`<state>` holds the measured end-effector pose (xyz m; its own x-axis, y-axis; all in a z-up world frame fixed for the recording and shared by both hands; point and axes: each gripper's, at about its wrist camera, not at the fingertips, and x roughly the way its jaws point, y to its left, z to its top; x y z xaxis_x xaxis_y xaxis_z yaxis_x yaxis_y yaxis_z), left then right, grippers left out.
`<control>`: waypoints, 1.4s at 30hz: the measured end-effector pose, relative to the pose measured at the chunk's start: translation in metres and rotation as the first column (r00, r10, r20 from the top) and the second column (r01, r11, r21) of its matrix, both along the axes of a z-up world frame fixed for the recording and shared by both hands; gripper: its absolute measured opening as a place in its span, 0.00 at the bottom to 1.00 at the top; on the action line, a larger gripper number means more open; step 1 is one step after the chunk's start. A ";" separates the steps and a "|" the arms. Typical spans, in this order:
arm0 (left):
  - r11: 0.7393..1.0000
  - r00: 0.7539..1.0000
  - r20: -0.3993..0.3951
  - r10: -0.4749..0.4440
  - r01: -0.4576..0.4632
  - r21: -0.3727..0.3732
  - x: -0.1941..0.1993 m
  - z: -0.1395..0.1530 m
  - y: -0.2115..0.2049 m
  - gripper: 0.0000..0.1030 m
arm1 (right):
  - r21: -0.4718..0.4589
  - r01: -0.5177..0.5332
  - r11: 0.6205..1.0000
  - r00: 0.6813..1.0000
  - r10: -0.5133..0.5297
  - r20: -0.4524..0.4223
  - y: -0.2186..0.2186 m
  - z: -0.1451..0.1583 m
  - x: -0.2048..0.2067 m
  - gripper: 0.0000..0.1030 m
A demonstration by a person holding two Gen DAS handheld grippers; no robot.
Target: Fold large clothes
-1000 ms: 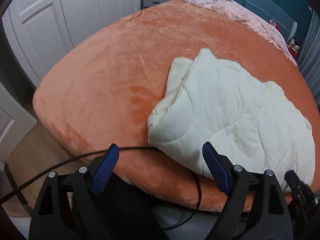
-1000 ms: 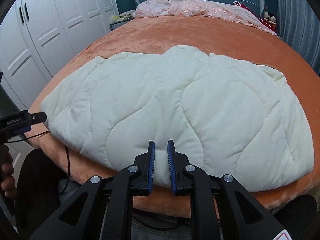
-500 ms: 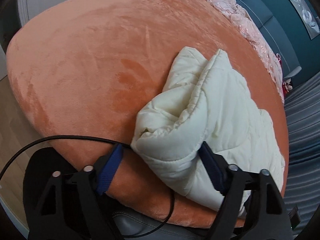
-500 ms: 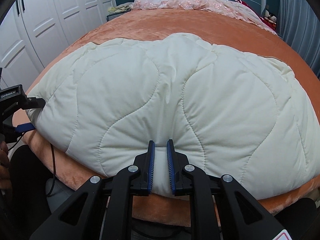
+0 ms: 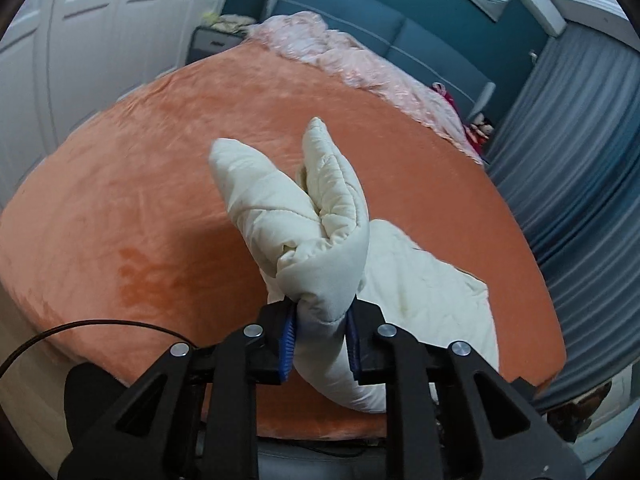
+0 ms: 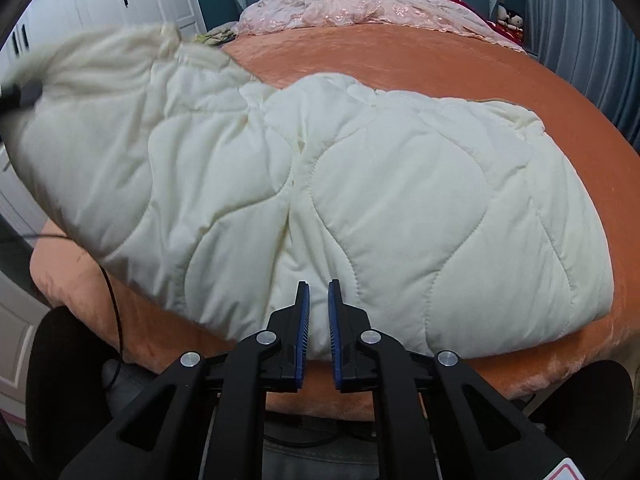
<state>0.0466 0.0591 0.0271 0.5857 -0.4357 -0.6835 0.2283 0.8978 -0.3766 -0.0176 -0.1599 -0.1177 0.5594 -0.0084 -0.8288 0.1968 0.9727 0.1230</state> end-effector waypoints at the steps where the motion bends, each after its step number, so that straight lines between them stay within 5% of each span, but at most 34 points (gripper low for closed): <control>1: 0.999 0.999 0.025 -0.045 0.044 0.010 -0.005 0.009 -0.018 0.18 | 0.006 0.000 1.000 1.000 0.000 0.000 -0.003 0.002 -0.004 0.05; 8: 0.946 0.947 0.064 -0.315 0.308 0.101 -0.028 0.019 -0.150 0.18 | -0.021 0.094 0.995 0.991 -0.092 0.093 -0.053 0.054 -0.054 0.11; 16: 0.872 0.887 -0.100 -0.450 0.461 0.165 -0.034 -0.056 -0.269 0.17 | -0.086 0.261 0.961 0.964 -0.255 0.073 -0.135 0.062 -0.099 0.13; 21: 0.840 0.874 -0.152 -0.462 0.486 0.241 -0.045 -0.097 -0.300 0.17 | -0.067 0.311 0.948 0.950 -0.307 0.058 -0.157 0.059 -0.112 0.13; 23: 0.848 0.879 -0.156 -0.451 0.477 0.233 -0.044 -0.090 -0.299 0.20 | -0.050 0.308 0.950 0.950 -0.305 0.063 -0.159 0.063 -0.109 0.14; 25: 0.861 0.884 -0.126 -0.450 0.467 0.199 -0.042 -0.072 -0.286 0.29 | -0.031 0.294 0.955 0.953 -0.291 0.083 -0.157 0.070 -0.105 0.27; 27: 0.876 0.885 -0.083 -0.459 0.466 0.126 -0.046 -0.048 -0.264 0.56 | -0.008 0.273 0.962 0.956 -0.270 0.114 -0.162 0.073 -0.106 0.36; 29: 0.901 0.905 -0.029 -0.424 0.425 0.089 -0.047 -0.026 -0.241 0.72 | 0.030 0.249 0.968 0.957 -0.250 0.146 -0.161 0.082 -0.096 0.38; 33: 0.944 0.944 0.014 -0.329 0.329 0.034 -0.040 0.004 -0.200 0.73 | 0.132 0.206 0.970 0.953 -0.230 0.198 -0.157 0.101 -0.068 0.48; 36: 0.980 0.981 0.033 -0.191 0.188 0.068 -0.024 0.015 -0.167 0.73 | 0.178 0.165 0.970 0.958 -0.200 0.207 -0.150 0.112 -0.042 0.53; 42: 0.993 0.999 -0.026 0.038 -0.035 0.115 0.012 -0.001 -0.113 0.72 | 0.162 0.110 0.981 0.989 -0.124 0.081 -0.135 0.096 0.022 0.54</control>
